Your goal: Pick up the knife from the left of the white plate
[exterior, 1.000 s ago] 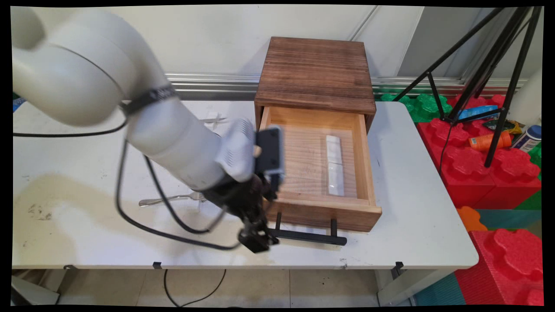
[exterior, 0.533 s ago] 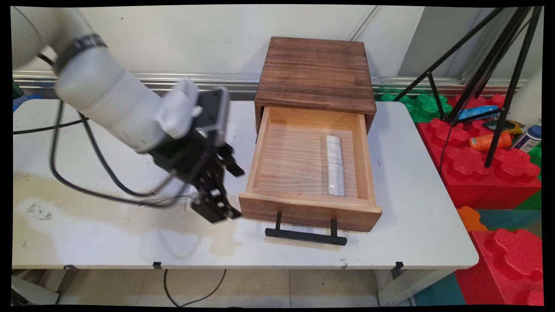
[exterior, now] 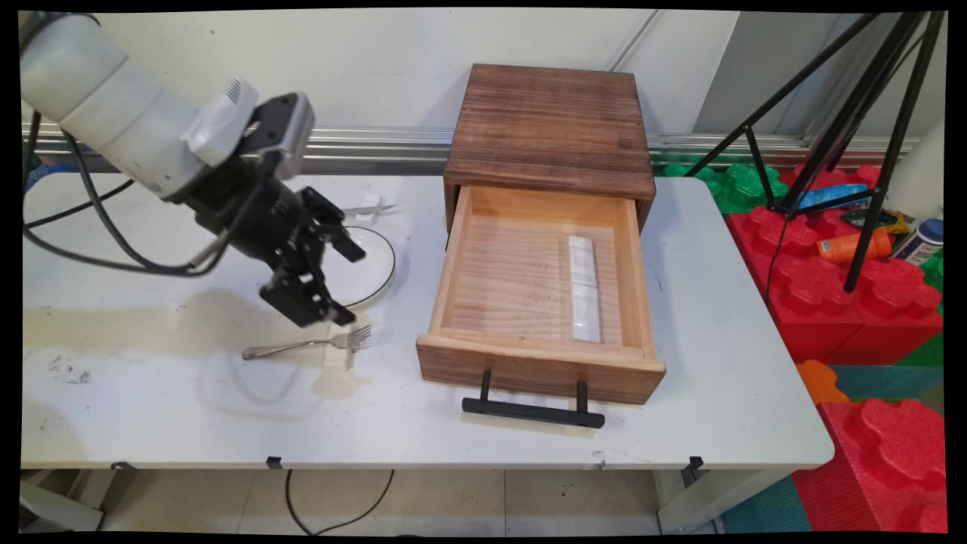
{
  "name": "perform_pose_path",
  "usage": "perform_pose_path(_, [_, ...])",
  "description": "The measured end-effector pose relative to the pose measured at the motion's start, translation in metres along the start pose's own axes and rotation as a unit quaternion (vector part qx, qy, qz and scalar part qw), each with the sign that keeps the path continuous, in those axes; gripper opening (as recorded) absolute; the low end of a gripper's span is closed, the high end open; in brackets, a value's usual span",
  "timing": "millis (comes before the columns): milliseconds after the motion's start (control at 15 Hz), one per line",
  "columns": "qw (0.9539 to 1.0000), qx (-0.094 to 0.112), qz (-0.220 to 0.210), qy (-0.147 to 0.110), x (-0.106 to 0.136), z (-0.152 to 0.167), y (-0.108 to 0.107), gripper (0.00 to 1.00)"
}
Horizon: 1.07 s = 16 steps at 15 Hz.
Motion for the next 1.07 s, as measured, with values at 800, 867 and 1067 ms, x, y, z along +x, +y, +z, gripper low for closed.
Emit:
perform_pose_path(800, [0.9943, 0.085, -0.029, -0.058, -0.058, -0.006, -0.135, 1.0])
perform_pose_path(867, [0.9933, 0.091, -0.029, -0.064, -0.061, -0.003, -0.147, 1.0])
perform_pose_path(1067, [0.9903, 0.106, -0.033, -0.083, -0.069, 0.007, -0.179, 1.0])
